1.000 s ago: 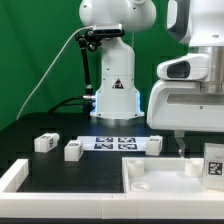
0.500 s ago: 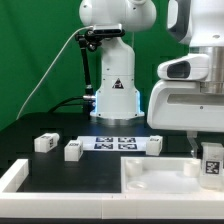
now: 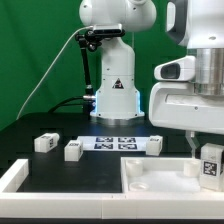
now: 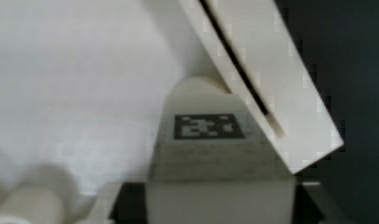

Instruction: Assemble one leg

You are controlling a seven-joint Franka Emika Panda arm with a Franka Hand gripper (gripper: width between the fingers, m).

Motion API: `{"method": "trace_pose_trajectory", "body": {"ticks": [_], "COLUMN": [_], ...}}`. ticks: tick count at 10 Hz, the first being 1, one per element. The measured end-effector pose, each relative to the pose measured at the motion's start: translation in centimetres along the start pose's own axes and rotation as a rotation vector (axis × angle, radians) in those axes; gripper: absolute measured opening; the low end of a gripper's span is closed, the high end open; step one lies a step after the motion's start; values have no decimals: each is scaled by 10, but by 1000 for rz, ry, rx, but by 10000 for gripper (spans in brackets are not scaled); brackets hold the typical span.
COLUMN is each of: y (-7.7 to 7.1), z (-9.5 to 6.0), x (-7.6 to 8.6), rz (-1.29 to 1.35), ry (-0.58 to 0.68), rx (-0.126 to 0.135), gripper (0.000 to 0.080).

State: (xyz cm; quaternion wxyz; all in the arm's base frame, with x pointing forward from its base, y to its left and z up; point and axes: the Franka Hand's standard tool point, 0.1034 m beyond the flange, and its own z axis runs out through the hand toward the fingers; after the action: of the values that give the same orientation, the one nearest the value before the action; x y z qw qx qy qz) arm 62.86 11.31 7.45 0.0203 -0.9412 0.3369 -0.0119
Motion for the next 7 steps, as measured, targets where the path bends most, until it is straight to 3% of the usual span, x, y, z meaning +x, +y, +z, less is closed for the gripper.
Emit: {"method": "trace_pose_trajectory", "body": {"ticks": [3,7], "y": [3,7], "z": [1,1], "x": [1,2], "rz": [381,857], "ry": [-22,-48], "rx": [14,6], "gripper": [290,291]}}
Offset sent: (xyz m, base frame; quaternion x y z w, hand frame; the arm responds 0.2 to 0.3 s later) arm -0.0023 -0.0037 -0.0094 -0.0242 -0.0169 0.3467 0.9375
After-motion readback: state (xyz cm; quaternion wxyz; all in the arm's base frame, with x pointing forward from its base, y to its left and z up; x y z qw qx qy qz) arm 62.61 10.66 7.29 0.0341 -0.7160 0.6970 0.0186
